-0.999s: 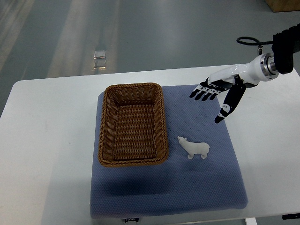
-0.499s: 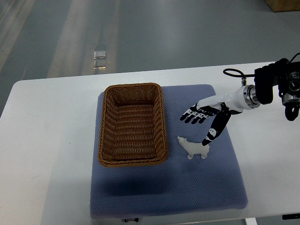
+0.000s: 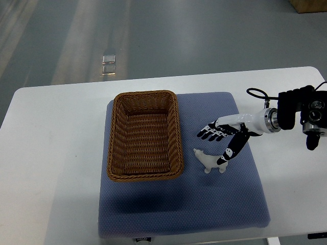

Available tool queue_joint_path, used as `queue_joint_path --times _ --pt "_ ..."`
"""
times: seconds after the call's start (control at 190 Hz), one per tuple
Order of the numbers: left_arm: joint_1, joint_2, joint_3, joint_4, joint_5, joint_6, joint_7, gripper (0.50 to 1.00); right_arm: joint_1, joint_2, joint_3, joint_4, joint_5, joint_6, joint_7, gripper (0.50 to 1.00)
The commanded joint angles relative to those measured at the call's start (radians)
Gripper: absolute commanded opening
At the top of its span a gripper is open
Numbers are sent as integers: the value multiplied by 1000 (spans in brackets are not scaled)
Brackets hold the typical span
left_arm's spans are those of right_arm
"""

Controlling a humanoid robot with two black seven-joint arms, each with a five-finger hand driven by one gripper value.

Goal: Place white bear in brown basket with right hand
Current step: 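Lower the right hand onto the white polar bear figurine, then close the right hand fingers around the white bear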

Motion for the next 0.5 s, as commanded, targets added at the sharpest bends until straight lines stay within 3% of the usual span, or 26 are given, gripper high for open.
queue_joint_path --times 0.0,0.41,0.494 --pt "0 0 0 1 0 1 0 1000 -27 0 11 0 -6 -2 2 887" --pt "0 0 0 2 0 1 0 1000 -86 20 26 -1 -36 -37 12 862" --pt "0 0 0 2 0 1 0 1000 -109 29 40 -5 -41 -47 21 838"
